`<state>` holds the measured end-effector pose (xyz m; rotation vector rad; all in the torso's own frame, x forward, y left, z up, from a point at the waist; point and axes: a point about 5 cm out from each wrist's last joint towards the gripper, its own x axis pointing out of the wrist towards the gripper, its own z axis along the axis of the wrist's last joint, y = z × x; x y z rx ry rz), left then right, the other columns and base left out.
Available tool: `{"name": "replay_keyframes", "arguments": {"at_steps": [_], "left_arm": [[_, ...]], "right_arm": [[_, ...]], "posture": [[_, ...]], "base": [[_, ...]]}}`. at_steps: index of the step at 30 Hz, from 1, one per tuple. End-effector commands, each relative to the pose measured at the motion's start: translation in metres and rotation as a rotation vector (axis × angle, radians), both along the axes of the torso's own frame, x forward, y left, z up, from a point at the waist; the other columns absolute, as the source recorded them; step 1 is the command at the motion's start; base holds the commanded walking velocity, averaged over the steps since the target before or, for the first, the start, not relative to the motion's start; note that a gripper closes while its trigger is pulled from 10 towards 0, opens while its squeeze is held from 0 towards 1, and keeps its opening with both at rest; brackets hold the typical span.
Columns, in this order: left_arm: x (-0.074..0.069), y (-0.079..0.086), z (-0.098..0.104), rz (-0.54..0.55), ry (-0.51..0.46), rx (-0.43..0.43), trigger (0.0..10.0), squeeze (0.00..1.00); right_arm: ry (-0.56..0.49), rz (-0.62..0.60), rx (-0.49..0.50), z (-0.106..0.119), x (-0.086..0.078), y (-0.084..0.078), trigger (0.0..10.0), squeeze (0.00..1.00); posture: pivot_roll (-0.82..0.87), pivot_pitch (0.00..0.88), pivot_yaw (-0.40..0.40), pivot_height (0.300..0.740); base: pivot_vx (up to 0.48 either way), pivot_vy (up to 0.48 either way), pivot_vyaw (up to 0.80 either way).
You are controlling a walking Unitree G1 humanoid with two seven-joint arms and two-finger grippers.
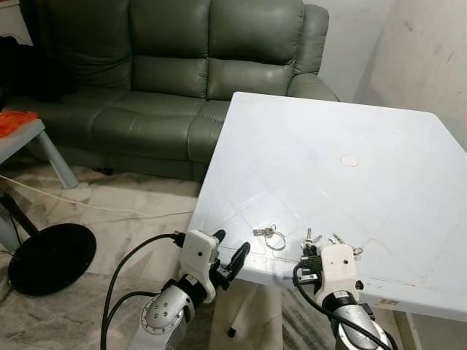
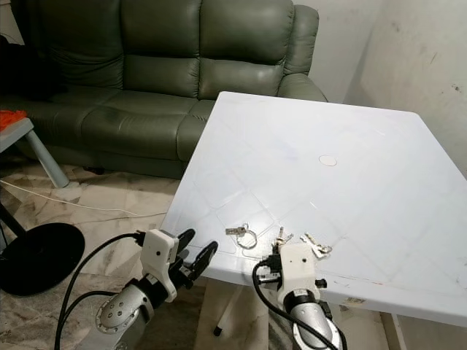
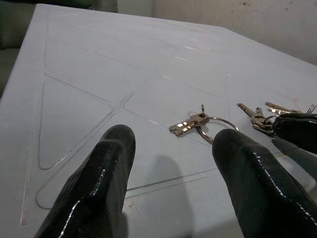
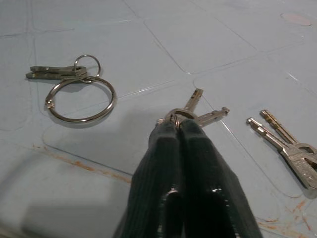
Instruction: Hang keys on a hook
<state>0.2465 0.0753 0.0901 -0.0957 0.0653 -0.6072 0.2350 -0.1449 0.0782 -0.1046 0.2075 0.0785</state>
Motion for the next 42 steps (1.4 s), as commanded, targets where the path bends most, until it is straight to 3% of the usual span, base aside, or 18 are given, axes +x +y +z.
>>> {"name": "replay_keyframes", "arguments": {"at_steps": [1, 7, 8, 9, 10, 11, 12, 13, 16, 17, 22, 27, 29, 36, 42], "left_arm": [[0.0, -0.001, 0.003, 0.001, -0.009, 0.007, 10.0, 0.0], [0.002, -0.001, 0.003, 0.006, -0.013, 0.009, 10.0, 0.0], [0.002, 0.0, 0.003, 0.01, -0.015, 0.01, 10.0, 0.0], [0.002, 0.0, 0.003, 0.01, -0.015, 0.01, 10.0, 0.0], [0.004, 0.001, 0.005, 0.025, -0.019, 0.007, 10.0, 0.0], [0.007, 0.002, 0.007, 0.044, -0.02, -0.008, 10.0, 0.0], [0.007, 0.002, 0.007, 0.044, -0.02, -0.008, 10.0, 0.0], [0.011, 0.004, 0.011, 0.067, -0.018, -0.04, 10.0, 0.0], [0.016, 0.007, 0.019, 0.107, -0.029, -0.081, 10.0, 0.0], [0.019, 0.009, 0.024, 0.133, -0.041, -0.1, 10.0, 0.0], [0.025, 0.016, 0.036, 0.189, -0.076, -0.143, 10.0, 0.0], [0.038, 0.032, 0.055, 0.291, -0.134, -0.19, 10.0, 0.0], [0.049, 0.047, 0.062, 0.352, -0.174, -0.187, 10.0, 0.0], [0.061, 0.073, 0.063, 0.469, -0.188, -0.173, 10.0, 0.0], [0.074, 0.085, 0.064, 0.525, -0.192, -0.151, 10.0, 0.0]], "right_arm": [[-0.012, -0.012, -0.003, 0.005, 0.002, -0.001, 0.0, 0.0], [-0.003, 0.002, -0.027, 0.004, 0.003, 0.001, 0.0, 0.0], [-0.004, -0.014, -0.018, 0.004, 0.004, 0.0, 2.7, 0.0], [-0.004, -0.014, -0.018, 0.004, 0.004, 0.0, 2.7, 0.0], [-0.018, -0.028, 0.023, 0.007, 0.006, -0.001, 1.4, 0.0], [-0.037, -0.032, 0.086, 0.011, 0.008, 0.0, 3.6, 0.0], [-0.037, -0.032, 0.086, 0.011, 0.008, 0.0, 3.6, 0.0], [-0.08, 0.019, 0.132, 0.018, 0.009, 0.002, 10.0, 0.0], [-0.166, 0.071, 0.208, 0.031, 0.01, 0.004, 10.0, 0.0], [-0.237, 0.094, 0.207, 0.041, 0.01, 0.005, 10.0, 0.0], [-0.338, 0.101, 0.237, 0.056, 0.011, 0.002, 10.0, 0.0], [-0.396, 0.038, 0.22, 0.065, 0.017, -0.01, 10.0, 0.0], [-0.439, 0.021, 0.199, 0.07, 0.022, -0.014, 10.0, 0.0], [-0.45, -0.007, 0.184, 0.071, 0.028, -0.018, 10.0, 0.0], [-0.391, -0.054, 0.163, 0.063, 0.037, -0.023, 10.0, 0.0]], "posture": [[-0.06, 0.058, -0.049, 0.74], [-0.05, 0.057, -0.049, 0.74], [-0.05, 0.056, -0.05, 0.74], [-0.05, 0.056, -0.05, 0.74], [-0.05, 0.055, -0.05, 0.74], [-0.05, 0.052, -0.05, 0.74], [-0.05, 0.052, -0.05, 0.74], [-0.05, 0.047, -0.049, 0.74], [-0.05, 0.046, -0.049, 0.74], [-0.05, 0.038, -0.048, 0.74], [-0.06, 0.03, -0.045, 0.74], [-0.05, 0.02, -0.045, 0.74], [-0.05, 0.004, -0.044, 0.74], [-0.06, 0.0, -0.039, 0.74], [-0.06, 0.0, -0.036, 0.74]], "base": [[0.0, 0.0, 0.0], [0.0, 0.0, 0.0], [0.0, 0.0, 0.0], [0.0, 0.0, 0.0], [0.0, 0.0, 0.0], [0.0, 0.0, 0.0], [0.0, 0.0, 0.0], [0.0, 0.0, 0.0], [0.0, 0.0, 0.0], [0.0, 0.0, 0.0], [0.0, 0.0, 0.0], [0.0, 0.0, 0.0], [0.0, 0.0, 0.0], [0.0, 0.0, 0.0], [0.0, 0.0, 0.0]]}}
